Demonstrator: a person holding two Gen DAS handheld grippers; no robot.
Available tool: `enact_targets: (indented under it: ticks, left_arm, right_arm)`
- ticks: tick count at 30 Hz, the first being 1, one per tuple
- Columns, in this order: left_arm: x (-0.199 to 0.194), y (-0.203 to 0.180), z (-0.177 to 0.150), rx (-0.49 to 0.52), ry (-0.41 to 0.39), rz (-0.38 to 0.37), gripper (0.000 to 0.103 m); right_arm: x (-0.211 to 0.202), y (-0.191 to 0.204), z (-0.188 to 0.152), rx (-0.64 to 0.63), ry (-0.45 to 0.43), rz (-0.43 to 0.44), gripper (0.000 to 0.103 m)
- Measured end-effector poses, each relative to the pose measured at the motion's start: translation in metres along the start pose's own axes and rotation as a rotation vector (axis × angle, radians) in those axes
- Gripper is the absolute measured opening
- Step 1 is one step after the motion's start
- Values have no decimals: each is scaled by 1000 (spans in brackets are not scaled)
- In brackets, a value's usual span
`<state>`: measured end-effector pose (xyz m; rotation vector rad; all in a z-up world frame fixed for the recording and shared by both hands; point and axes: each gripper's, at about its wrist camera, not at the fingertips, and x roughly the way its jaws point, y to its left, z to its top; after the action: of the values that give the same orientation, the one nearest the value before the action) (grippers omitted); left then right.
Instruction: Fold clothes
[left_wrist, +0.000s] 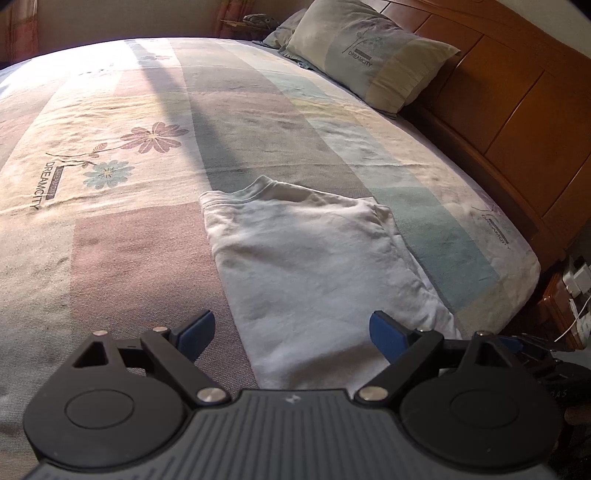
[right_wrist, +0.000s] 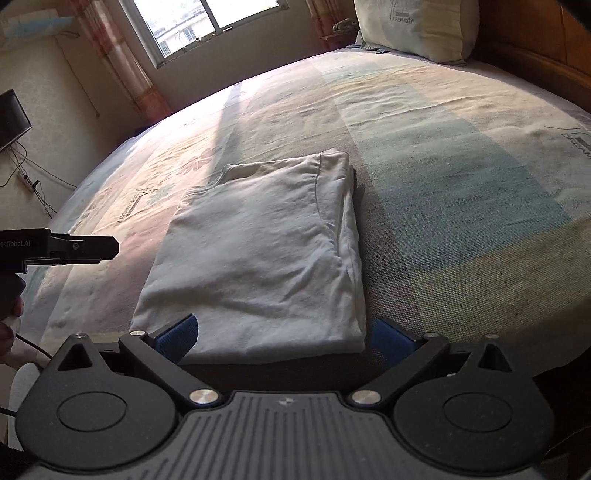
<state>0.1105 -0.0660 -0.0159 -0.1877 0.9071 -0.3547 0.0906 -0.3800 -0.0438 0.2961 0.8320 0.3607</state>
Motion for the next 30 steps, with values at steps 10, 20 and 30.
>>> enact_targets:
  ticks: [10,20,30]
  left_arm:
    - [30,43,-8,-266,88,-124,91]
    - [64,66,-3,-351,154,-215,93]
    - [94,77,20,-442,131,-339,97]
  right_arm:
    - [28,-47,53,178,18,96,103]
    - [82,-79,79,292,119,255,103]
    - [115,-80,101,320,148,352,103]
